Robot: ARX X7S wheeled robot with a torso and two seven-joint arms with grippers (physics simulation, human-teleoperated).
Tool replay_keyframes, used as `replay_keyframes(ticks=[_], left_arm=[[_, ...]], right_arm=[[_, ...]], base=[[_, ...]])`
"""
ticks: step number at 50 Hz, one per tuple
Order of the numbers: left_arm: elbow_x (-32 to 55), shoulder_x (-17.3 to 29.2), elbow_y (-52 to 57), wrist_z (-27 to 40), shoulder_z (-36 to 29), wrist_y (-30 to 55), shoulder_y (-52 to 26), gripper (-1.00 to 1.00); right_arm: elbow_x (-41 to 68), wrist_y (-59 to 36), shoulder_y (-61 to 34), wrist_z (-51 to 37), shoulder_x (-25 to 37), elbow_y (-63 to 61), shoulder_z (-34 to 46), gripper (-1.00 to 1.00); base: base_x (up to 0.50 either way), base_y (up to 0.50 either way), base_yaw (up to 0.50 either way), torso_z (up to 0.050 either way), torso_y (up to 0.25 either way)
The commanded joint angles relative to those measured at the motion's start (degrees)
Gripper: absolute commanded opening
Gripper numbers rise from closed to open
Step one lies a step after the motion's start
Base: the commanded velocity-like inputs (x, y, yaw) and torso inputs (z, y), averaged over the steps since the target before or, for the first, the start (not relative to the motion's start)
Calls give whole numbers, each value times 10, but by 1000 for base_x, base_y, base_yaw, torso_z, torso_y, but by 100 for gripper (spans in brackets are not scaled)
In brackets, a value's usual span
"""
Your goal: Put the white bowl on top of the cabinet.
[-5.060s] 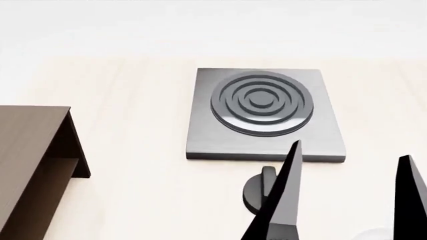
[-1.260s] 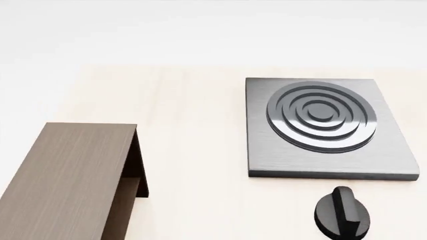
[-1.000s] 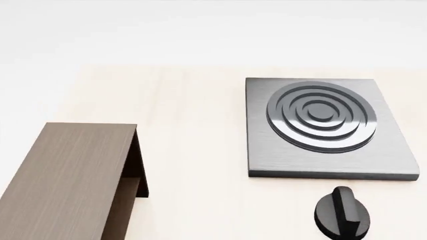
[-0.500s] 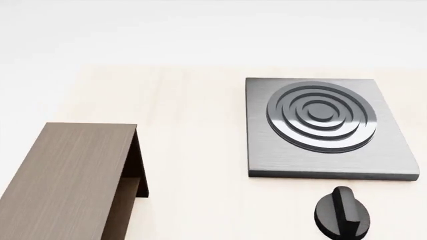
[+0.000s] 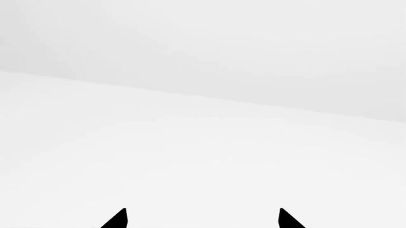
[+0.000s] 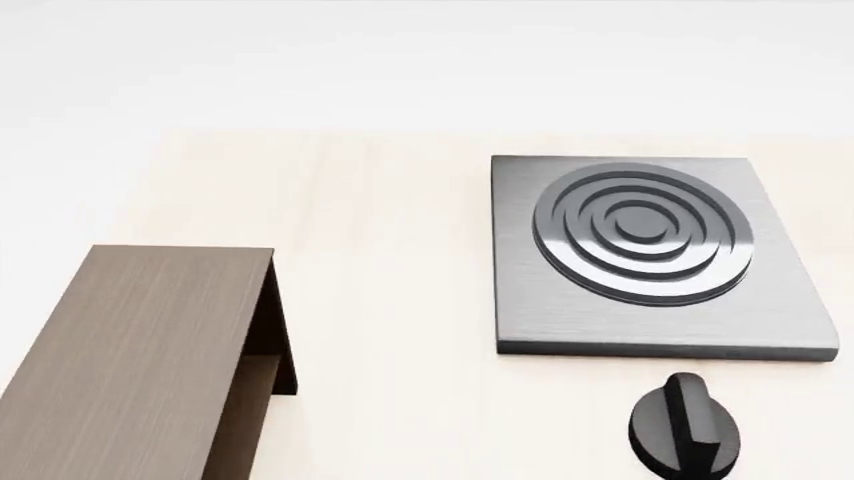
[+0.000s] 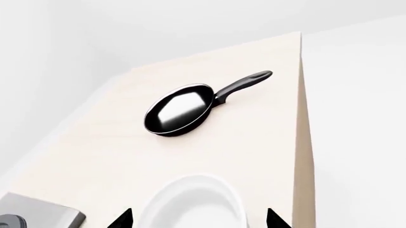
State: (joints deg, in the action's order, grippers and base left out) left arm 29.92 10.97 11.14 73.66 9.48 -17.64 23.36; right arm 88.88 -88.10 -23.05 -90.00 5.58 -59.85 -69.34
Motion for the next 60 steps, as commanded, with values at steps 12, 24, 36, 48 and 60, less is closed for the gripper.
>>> replay_keyframes(ticks=[12, 24, 36, 48, 60], left_arm=[[-15, -9, -1, -13, 8, -4, 1, 100], [-16, -9, 0, -10, 6, -4, 1, 100], [-17, -9, 0, -9, 6, -5, 2, 100], [-15, -8, 0, -9, 5, -7, 3, 100], [-16, -7, -1, -7, 4, -5, 2, 100]], right_arm=[[-110, 8, 6, 17, -23, 9, 74, 100], [-223, 61, 33, 68, -21, 36, 153, 100], [-247, 91, 51, 79, -10, 50, 159, 100], [-297, 133, 79, 100, -6, 66, 182, 100], [-377, 187, 93, 129, 5, 134, 238, 100]], base=[[0, 0, 0, 0, 0], [0, 0, 0, 0, 0], [0, 0, 0, 0, 0], [0, 0, 0, 0, 0], [0, 0, 0, 0, 0]])
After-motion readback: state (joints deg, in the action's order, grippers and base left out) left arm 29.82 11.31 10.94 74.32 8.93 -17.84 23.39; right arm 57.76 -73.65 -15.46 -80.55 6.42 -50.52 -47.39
